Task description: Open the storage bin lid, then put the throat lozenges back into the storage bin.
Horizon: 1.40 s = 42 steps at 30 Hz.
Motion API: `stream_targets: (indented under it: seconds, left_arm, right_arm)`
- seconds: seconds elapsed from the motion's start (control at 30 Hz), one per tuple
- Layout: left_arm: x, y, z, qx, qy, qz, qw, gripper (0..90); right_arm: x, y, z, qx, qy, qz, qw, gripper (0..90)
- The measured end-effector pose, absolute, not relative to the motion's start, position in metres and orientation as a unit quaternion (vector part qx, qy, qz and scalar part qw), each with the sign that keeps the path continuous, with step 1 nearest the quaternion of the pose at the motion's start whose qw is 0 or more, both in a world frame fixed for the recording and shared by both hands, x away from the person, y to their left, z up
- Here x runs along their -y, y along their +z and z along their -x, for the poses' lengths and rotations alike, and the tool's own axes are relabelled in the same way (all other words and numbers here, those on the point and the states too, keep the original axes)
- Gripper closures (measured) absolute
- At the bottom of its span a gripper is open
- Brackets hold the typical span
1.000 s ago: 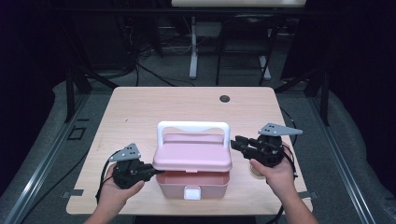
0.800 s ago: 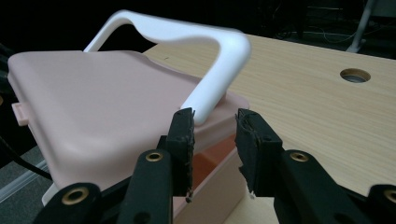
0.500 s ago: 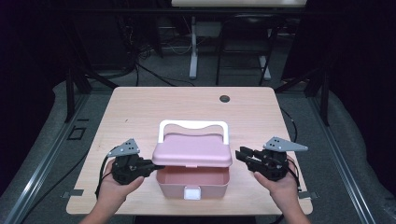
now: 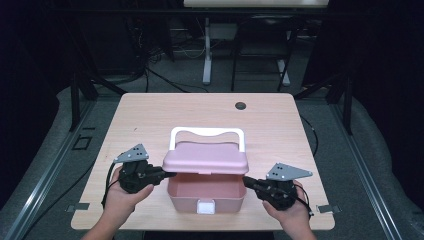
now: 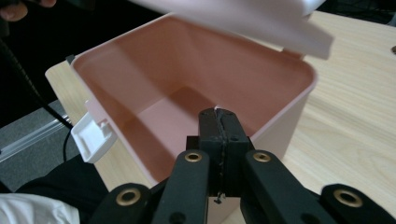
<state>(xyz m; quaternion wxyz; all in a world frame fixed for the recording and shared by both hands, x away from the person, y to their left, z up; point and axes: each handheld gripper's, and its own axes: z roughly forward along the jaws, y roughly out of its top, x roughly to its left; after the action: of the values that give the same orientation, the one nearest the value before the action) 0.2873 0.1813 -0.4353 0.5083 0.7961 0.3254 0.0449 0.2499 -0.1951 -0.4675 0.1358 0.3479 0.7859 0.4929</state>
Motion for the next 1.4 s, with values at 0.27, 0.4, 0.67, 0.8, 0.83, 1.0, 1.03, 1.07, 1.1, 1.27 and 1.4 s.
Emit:
stream_targets:
  seconds: [0.27, 0.4, 0.67, 0.8, 0.83, 1.0, 1.03, 1.07, 1.1, 1.27, 1.4]
  left_arm:
    - [-0.180, -0.431, -0.290, -0.324, 0.048, -0.794, 0.512, 89.9]
    - [-0.180, -0.429, -0.292, -0.326, 0.047, -0.794, 0.512, 89.9]
    - [-0.180, -0.424, -0.296, -0.327, 0.045, -0.791, 0.515, 89.9]
    - [-0.181, -0.422, -0.299, -0.329, 0.044, -0.789, 0.518, 89.9]
    - [-0.181, -0.421, -0.299, -0.329, 0.044, -0.788, 0.518, 89.9]
    - [-0.181, -0.418, -0.303, -0.330, 0.046, -0.787, 0.518, 89.9]
    - [-0.181, -0.417, -0.304, -0.332, 0.044, -0.785, 0.520, 89.9]
    - [-0.181, -0.417, -0.304, -0.334, 0.044, -0.785, 0.521, 89.9]
    - [-0.181, -0.416, -0.306, -0.333, 0.045, -0.783, 0.523, 89.9]
    - [-0.180, -0.413, -0.308, -0.337, 0.048, -0.782, 0.522, 89.9]
    - [-0.179, -0.409, -0.311, -0.339, 0.053, -0.782, 0.520, 89.9]
  right_arm:
    - [0.186, -0.474, -0.248, -0.790, 0.487, -0.346, 0.140, 89.9]
    - [0.183, -0.477, -0.247, -0.793, 0.485, -0.342, 0.137, 90.0]
    - [0.178, -0.481, -0.250, -0.793, 0.486, -0.344, 0.130, 90.0]
    - [0.178, -0.484, -0.252, -0.791, 0.489, -0.347, 0.119, 90.0]
    - [0.178, -0.484, -0.252, -0.791, 0.490, -0.347, 0.115, 90.0]
    - [0.174, -0.485, -0.252, -0.793, 0.490, -0.344, 0.109, 90.0]
    - [0.174, -0.485, -0.252, -0.794, 0.489, -0.343, 0.110, 90.0]
    - [0.173, -0.486, -0.252, -0.794, 0.489, -0.343, 0.108, 90.0]
    - [0.173, -0.487, -0.252, -0.795, 0.488, -0.343, 0.107, 90.0]
    - [0.170, -0.493, -0.253, -0.800, 0.481, -0.345, 0.099, 90.0]
    - [0.168, -0.495, -0.254, -0.802, 0.480, -0.340, 0.099, 90.0]
